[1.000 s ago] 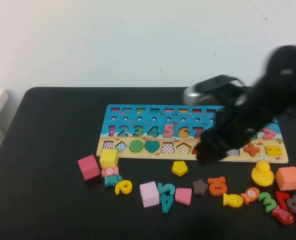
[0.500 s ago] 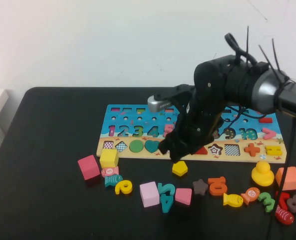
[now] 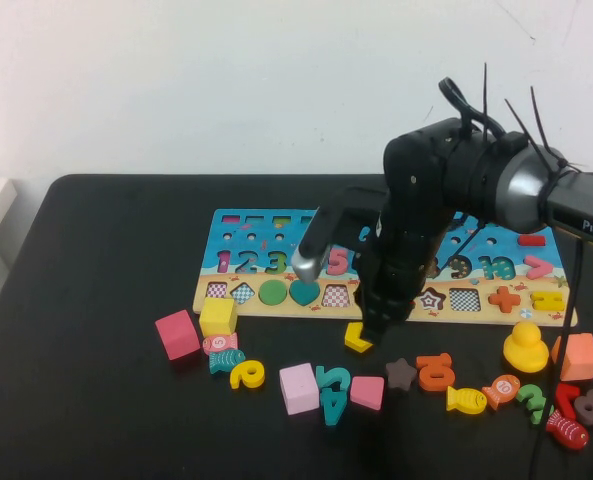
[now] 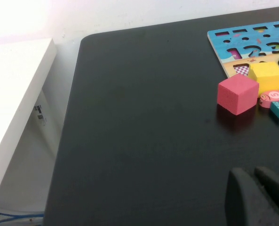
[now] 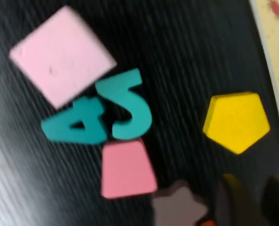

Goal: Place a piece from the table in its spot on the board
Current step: Pick up the "Pentagon"

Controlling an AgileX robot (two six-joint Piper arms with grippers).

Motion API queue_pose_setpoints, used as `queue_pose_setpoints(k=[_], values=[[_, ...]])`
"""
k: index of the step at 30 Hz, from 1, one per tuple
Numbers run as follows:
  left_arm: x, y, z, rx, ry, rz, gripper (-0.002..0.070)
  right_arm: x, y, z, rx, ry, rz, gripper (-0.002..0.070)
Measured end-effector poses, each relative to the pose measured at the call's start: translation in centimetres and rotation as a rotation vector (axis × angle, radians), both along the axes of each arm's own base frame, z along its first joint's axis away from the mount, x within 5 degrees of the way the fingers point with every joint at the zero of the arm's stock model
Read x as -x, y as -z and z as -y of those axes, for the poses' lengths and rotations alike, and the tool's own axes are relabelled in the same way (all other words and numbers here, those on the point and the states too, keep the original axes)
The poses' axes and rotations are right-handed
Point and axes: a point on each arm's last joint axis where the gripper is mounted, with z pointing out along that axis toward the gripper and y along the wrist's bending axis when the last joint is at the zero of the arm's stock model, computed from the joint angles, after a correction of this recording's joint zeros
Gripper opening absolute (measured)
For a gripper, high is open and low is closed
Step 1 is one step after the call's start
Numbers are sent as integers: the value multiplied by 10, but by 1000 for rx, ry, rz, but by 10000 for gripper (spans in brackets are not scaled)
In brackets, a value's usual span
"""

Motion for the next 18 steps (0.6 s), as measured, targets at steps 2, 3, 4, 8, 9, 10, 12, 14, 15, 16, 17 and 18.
queue_pose_setpoints(k=[2, 3, 4, 8, 9, 10, 12, 14, 15, 16, 17, 18], values=[[0, 0, 0, 0, 0, 0, -2, -2, 0, 0, 13, -99, 36, 84], [0, 0, 0, 0, 0, 0, -2, -3, 0, -1, 14, -131, 52, 59], [0, 0, 0, 0, 0, 0, -2, -4, 1, -1, 21, -165, 72, 38], [0, 0, 0, 0, 0, 0, -2, -10, 1, -1, 36, -226, 148, 19], [0, 0, 0, 0, 0, 0, -2, -12, 0, -1, 37, -233, 166, 19], [0, 0, 0, 0, 0, 0, -2, -13, 1, -1, 40, -245, 183, 19], [0, 0, 0, 0, 0, 0, -2, -16, 4, -1, 58, -264, 208, 19], [0, 0, 0, 0, 0, 0, -2, -18, 9, 0, 86, -280, 212, 19], [0, 0, 0, 0, 0, 0, -2, -19, 13, 0, 98, -287, 206, 19], [0, 0, 0, 0, 0, 0, -2, -19, 17, 1, 110, -291, 195, 19], [0, 0, 0, 0, 0, 0, -2, -18, 21, 2, 120, -293, 179, 19], [0, 0, 0, 0, 0, 0, -2, -18, 23, 2, 127, -295, 167, 19]])
